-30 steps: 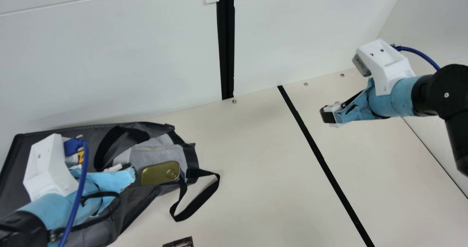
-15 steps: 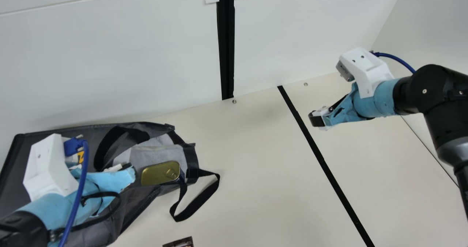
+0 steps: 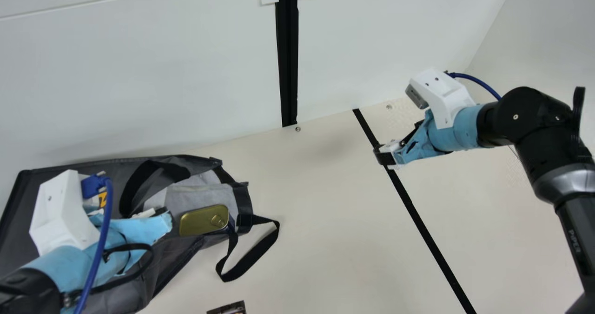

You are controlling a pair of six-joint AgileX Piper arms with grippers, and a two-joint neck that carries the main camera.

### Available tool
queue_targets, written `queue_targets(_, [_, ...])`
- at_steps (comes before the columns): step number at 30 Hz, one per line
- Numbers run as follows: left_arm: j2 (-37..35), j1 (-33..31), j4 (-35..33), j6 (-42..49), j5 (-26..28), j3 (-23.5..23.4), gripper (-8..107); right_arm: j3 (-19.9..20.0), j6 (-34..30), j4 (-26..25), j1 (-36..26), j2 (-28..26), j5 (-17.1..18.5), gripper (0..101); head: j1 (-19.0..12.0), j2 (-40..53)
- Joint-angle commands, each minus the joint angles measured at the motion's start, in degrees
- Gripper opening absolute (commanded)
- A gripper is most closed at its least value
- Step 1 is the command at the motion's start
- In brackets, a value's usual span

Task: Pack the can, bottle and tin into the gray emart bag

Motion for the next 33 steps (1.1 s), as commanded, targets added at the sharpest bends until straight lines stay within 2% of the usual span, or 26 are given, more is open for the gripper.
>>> queue_targets(1, [0.00, 0.00, 0.00, 0.00, 0.00, 0.00, 10, 0.29, -1.08, 1.18, 0.25, 0.25, -0.29, 91, -1.30, -0.05])
queue_targets(19, [0.00, 0.00, 0.00, 0.00, 0.00, 0.00, 10, 3.15, -10.37, 11.61, 2.44, 4.75, -2.47, 91, -1.30, -0.05])
queue_targets(33, [0.00, 0.00, 0.00, 0.00, 0.00, 0.00, 10, 4.53, -16.72, 18.22, 4.03, 8.56, -2.88, 91, -1.30, -0.05])
